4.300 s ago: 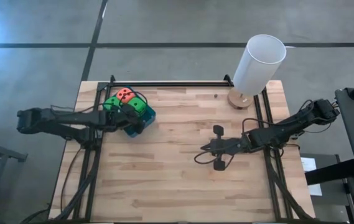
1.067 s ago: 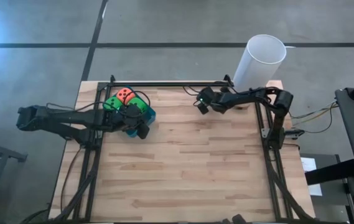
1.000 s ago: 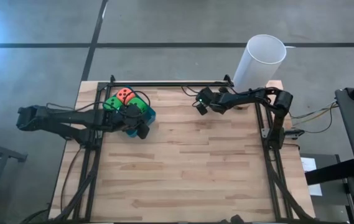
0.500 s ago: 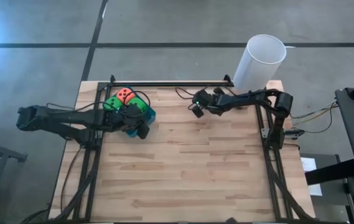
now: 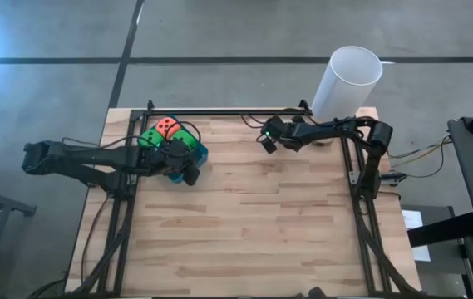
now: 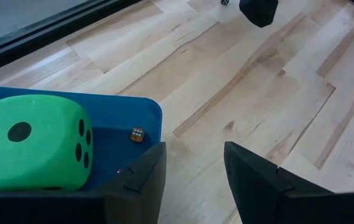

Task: Pick & Place Dice
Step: Put the small black dice into the blue bin

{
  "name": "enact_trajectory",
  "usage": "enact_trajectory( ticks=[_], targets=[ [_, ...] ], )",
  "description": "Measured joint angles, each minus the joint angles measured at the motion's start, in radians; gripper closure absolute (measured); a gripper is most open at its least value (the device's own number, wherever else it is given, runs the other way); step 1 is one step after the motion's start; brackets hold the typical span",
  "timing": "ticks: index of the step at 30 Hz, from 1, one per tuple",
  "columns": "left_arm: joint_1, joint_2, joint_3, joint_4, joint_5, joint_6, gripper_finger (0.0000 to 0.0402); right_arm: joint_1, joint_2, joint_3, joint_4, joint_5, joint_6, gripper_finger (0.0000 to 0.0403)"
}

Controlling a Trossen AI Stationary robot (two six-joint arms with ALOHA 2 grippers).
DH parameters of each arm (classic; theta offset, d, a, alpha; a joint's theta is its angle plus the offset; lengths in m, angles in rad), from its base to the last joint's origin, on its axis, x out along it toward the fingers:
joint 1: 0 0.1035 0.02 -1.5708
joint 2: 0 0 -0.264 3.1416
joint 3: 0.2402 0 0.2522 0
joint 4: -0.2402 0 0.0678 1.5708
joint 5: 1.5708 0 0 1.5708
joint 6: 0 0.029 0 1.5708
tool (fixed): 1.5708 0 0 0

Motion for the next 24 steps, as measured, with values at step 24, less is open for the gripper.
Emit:
enact_trajectory(
  ticks=[24],
  targets=[
    [-0.001, 0.000, 0.000, 0.000, 0.000, 0.000, 0.0232, -0.022, 0.037, -0.011, 0.039, -0.066, -0.018, 0.0394]
  ],
)
